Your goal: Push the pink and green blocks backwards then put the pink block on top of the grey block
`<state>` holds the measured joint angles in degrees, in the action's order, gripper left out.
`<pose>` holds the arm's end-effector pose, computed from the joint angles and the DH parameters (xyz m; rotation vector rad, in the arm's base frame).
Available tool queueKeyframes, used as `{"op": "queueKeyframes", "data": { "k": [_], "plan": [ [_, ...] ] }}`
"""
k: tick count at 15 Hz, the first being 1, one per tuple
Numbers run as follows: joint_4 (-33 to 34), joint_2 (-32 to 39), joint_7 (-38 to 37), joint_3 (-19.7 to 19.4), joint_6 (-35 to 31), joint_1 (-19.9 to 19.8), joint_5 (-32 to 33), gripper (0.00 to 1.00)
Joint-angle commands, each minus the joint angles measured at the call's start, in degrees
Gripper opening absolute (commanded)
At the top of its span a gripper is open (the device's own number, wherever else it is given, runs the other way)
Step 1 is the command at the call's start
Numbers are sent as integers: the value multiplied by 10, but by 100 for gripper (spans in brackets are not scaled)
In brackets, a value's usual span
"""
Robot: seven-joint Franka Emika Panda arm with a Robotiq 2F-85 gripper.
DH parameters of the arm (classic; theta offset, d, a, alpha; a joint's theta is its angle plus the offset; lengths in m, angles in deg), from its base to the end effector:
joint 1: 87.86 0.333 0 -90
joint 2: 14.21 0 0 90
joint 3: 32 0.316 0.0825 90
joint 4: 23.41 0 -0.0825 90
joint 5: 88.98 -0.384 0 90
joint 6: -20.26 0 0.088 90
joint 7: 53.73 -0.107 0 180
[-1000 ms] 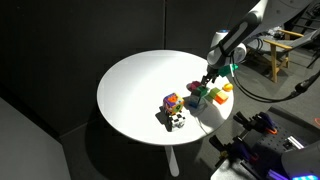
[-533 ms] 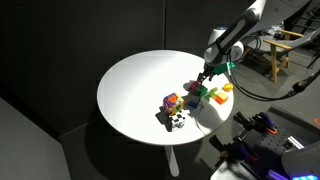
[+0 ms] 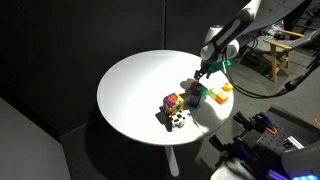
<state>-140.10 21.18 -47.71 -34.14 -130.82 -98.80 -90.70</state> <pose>0.5736 -0.1343 0.1339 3.1290 -0.2240 -0.0279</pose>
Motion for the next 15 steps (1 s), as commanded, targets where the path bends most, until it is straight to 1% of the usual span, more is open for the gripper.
{"op": "queueKeyframes", "data": {
  "k": [1,8,15],
  "plan": [
    [43,28,-10,-9,28,6,-1,100],
    [96,64,-2,-8,55,4,2,100],
    [142,105,-5,-10,79,14,8,100]
  ]
}}
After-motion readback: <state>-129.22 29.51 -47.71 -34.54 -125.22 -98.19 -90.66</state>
